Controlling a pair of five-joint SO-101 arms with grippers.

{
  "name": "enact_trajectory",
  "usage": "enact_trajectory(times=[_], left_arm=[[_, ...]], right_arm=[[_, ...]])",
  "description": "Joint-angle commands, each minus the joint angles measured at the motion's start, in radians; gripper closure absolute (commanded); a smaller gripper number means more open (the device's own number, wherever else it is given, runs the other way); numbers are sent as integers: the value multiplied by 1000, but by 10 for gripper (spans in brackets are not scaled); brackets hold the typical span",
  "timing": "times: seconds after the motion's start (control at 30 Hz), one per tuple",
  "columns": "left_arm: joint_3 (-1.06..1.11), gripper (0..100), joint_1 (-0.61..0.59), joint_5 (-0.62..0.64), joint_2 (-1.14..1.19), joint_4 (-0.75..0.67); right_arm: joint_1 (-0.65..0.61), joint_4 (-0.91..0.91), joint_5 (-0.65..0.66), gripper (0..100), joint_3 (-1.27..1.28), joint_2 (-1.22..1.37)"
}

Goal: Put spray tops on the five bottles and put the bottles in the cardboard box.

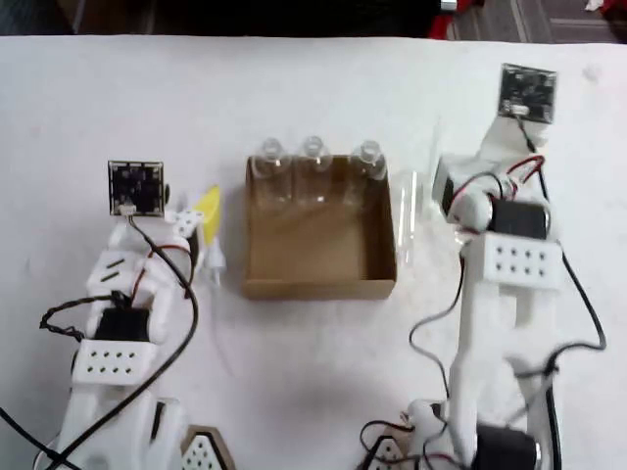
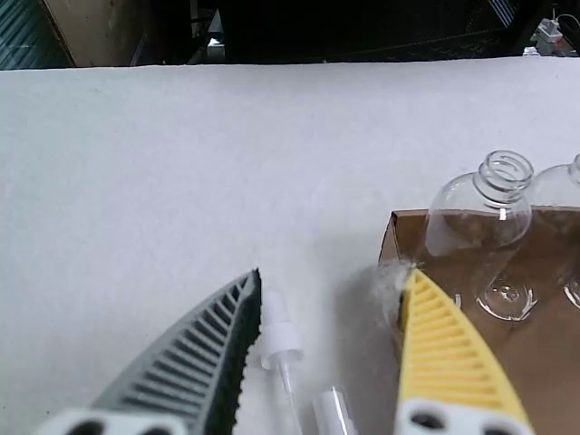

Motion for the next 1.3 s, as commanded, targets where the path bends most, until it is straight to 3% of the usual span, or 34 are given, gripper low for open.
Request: enact_trajectory(times=[0.0,0.13,0.27,0.3,0.43,0.77,1.27], left_arm=[[-5,766,7,-14,-18,-28],[-5,766,7,-14,-18,-29],[-5,766,7,-14,-18,-26],[-5,766,7,-14,-18,-26],[-5,766,7,-14,-18,-28],[-5,766,7,-15,-18,-29],[-5,766,7,-15,-18,-29]], right_arm=[[8,403,15,829,-153,97],[19,530,15,829,-173,176],[107,367,29,828,-176,232],[122,328,91,826,-176,239],[87,283,549,827,-176,268],[45,295,856,826,-315,484],[30,317,931,829,-525,809]])
